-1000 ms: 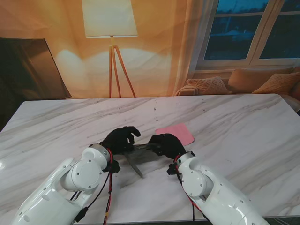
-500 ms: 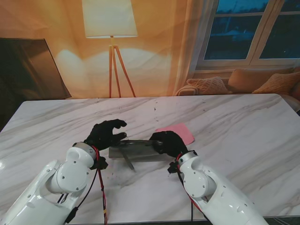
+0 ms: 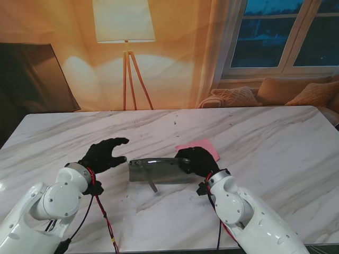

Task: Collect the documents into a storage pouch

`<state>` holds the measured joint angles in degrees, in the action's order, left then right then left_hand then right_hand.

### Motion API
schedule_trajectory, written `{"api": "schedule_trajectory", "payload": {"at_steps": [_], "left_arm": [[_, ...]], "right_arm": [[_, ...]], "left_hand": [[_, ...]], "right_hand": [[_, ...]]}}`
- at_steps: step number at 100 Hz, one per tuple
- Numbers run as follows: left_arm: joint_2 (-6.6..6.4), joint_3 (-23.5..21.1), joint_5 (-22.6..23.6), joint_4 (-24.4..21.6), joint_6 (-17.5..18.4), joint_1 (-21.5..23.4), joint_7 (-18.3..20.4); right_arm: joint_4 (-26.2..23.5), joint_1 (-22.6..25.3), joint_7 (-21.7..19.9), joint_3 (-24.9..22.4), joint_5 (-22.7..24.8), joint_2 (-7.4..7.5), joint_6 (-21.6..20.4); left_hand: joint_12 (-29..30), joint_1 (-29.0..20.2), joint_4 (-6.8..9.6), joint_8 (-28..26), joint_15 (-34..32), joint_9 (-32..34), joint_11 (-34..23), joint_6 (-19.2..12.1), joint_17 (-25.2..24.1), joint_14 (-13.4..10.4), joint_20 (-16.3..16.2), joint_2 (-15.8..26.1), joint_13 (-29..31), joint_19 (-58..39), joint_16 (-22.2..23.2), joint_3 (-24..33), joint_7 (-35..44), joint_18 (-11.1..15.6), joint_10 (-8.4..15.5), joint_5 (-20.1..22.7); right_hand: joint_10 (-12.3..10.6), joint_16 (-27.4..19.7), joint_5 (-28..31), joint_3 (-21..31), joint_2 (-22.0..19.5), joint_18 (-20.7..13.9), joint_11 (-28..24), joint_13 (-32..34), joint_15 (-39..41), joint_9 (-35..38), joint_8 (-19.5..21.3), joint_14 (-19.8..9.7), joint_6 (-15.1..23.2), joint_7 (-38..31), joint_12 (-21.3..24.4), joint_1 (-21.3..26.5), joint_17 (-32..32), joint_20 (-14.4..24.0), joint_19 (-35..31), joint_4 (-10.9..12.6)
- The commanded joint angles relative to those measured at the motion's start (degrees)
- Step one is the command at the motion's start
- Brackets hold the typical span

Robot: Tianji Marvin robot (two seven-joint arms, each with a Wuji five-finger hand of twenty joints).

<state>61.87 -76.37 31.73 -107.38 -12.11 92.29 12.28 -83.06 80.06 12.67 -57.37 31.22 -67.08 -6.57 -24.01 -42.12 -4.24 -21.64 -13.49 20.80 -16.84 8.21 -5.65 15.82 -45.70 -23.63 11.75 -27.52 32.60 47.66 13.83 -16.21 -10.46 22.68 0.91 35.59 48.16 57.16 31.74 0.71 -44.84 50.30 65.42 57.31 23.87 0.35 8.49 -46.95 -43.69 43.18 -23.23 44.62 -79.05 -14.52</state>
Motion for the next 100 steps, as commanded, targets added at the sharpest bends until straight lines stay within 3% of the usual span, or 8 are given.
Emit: {"api": "schedule_trajectory", "payload": {"at_steps": [1, 20, 24, 40, 64, 79, 94, 100], "left_arm": [[-0.66, -0.47, -1.05, 0.86, 0.60, 0.66, 3.06], [-1.41, -0.34, -4.78, 2.63, 2.15, 0.27, 7.31], [-1.57, -0.07, -5.42, 3.07, 2.37, -0.04, 8.16], [-1.82, 1.47, -7.97, 4.92, 3.34, -1.47, 9.78], [-1.07, 4.90, -10.70, 8.69, 4.84, -4.12, 7.22], [-0.38, 6.85, -12.41, 10.93, 5.86, -5.48, 4.78], [0.51, 8.39, -14.13, 12.82, 6.52, -6.54, 1.73], [0.80, 8.86, -14.35, 13.41, 6.94, -6.85, 0.62]], "right_arm": [[-0.55, 0.53, -0.74, -0.61, 0.35, 0.47, 0.20], [-1.27, 1.64, -1.12, -1.99, 1.37, 0.87, -0.20], [-1.38, 1.80, -1.15, -2.18, 1.51, 0.91, -0.24], [-1.49, 2.04, -1.25, -2.52, 1.70, 1.00, -0.36], [-1.81, 2.24, -1.21, -2.24, 1.53, 0.99, -1.40], [-1.85, 2.04, -1.37, -1.74, 1.17, 0.93, -1.51], [-1.87, 1.73, -1.89, -1.31, 0.31, 0.85, -1.04], [-1.89, 1.61, -2.13, -1.17, 0.01, 0.83, -0.69]], "left_hand": [[1.27, 0.70, 0.15, 0.80, 1.00, -2.87, 1.27, -2.10, -1.26, -2.09, -1.30, -2.14, -2.60, 2.31, -1.11, 1.02, -1.52, 1.44, 2.33, -2.92], [2.99, 2.56, -0.24, 1.23, 4.38, -4.87, 2.87, -2.78, -0.63, -3.17, -2.02, -3.31, -3.95, 8.18, -3.73, -1.42, -3.52, 1.58, 3.29, -5.11], [3.52, 2.72, -0.17, 0.98, 4.64, -6.15, 3.31, -2.85, 0.22, -3.33, -4.64, -3.41, -4.25, 11.60, -4.18, -1.86, -4.05, 1.66, 3.65, -5.42], [3.96, 2.34, -0.18, 0.99, 5.44, -6.69, 4.18, -2.98, 0.53, -3.74, -5.24, -3.79, -4.40, 12.51, -4.62, -1.48, -4.40, 1.62, 4.11, -5.88], [3.27, 0.82, -0.12, 0.50, 4.93, -4.73, 2.48, -4.23, 1.90, -3.54, -6.16, -4.12, -3.27, 12.40, -4.38, 0.93, -3.34, 1.03, 4.02, -4.43], [2.85, -1.26, -0.13, -0.35, 3.69, -1.74, 0.98, -5.64, 3.09, -3.10, -6.79, -3.14, -1.47, 12.12, -3.86, 3.13, -0.86, 0.46, 4.28, -1.27], [0.91, -3.62, -0.56, -2.26, -0.13, 6.57, -2.82, -6.45, 4.54, -2.49, -8.70, -1.72, 1.66, 11.62, -1.85, 4.33, 5.64, -0.51, 2.90, 4.84], [-1.98, -4.03, -0.54, -2.54, -4.37, 11.82, -6.46, -6.27, 4.87, -1.58, -9.48, -0.67, 4.82, 11.58, 0.97, 4.06, 7.72, -0.91, 1.87, 7.28]], "right_hand": [[1.46, 1.61, 8.83, 1.47, -3.49, -0.17, -1.76, 3.83, 3.69, 2.06, 4.22, -0.58, 4.97, -7.69, -0.78, 4.24, -0.33, 1.32, -1.87, 1.03], [1.54, 1.74, 8.72, 1.60, -3.43, -0.18, -1.67, 3.93, 3.82, 2.05, 4.27, -0.74, 4.87, -7.48, -0.84, 4.11, -0.44, 1.32, -1.98, 0.98], [1.61, 1.79, 8.71, 1.65, -3.45, -0.19, -1.66, 3.94, 3.87, 2.10, 4.28, -0.69, 4.86, -7.45, -0.84, 4.03, -0.49, 1.33, -2.03, 0.96], [1.73, 2.03, 8.61, 1.72, -3.47, -0.23, -1.64, 4.23, 4.35, 2.07, 4.25, -0.91, 4.79, -7.34, -0.87, 3.88, -0.72, 1.43, -2.36, 0.90], [1.56, 2.13, 8.35, 1.67, -3.62, -0.24, -1.50, 4.26, 4.47, 1.88, 4.14, -1.19, 4.74, -7.18, -0.80, 3.72, -0.76, 1.45, -2.52, 0.83], [1.38, 2.08, 7.56, 1.53, -3.95, -0.32, -1.28, 3.98, 4.23, 1.54, 3.91, -1.38, 4.58, -6.94, -0.68, 3.41, -0.66, 1.37, -2.40, 0.75], [1.18, 1.88, 6.61, 1.23, -4.12, -0.49, -0.81, 3.48, 3.59, 1.02, 3.42, -1.53, 4.36, -6.66, -0.32, 3.21, -0.25, 1.06, -1.76, 0.67], [0.94, 1.45, 5.85, 1.06, -4.21, -0.48, -0.18, 3.00, 2.40, 0.58, 2.84, -1.50, 4.33, -6.55, 0.15, 2.97, 0.02, 0.69, -1.04, 0.59]]}}
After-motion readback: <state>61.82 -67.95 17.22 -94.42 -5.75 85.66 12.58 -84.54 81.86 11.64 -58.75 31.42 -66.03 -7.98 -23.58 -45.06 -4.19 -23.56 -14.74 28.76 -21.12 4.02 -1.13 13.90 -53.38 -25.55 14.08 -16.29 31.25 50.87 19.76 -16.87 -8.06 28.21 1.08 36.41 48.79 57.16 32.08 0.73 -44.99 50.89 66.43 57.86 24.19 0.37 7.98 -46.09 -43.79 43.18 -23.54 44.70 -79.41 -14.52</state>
